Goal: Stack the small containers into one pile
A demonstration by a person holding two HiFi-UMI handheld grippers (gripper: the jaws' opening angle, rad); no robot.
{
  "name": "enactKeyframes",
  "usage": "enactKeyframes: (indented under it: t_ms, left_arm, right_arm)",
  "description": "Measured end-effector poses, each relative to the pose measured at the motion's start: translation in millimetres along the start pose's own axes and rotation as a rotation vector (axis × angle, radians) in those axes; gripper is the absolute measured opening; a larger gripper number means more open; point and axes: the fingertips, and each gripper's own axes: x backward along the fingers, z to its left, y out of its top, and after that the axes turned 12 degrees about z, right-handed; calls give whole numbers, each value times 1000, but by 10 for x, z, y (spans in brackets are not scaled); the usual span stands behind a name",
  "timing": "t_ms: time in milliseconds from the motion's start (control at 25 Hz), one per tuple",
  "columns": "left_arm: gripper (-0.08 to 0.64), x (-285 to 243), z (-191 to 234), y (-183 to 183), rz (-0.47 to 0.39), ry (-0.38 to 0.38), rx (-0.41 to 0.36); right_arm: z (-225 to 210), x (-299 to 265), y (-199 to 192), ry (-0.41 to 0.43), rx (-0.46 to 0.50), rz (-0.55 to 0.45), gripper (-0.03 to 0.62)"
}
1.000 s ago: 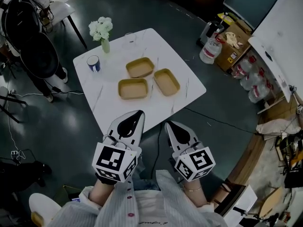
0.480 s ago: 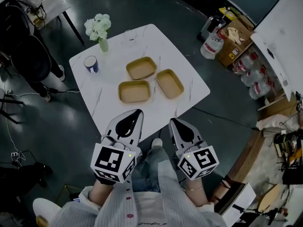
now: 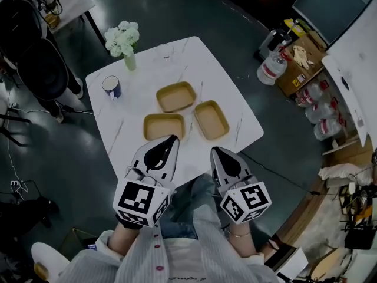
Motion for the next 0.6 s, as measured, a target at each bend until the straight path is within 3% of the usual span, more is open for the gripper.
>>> enactKeyframes:
  t_ms: [160,600]
  left_arm:
    - [17,-335,95,92,-3,66,25]
    - [17,-963,285,473,-30,357,132]
  right_arm:
    - [-305,-268,125,69,21,24,11]
    - [-948,-883,647,351,154,113,11]
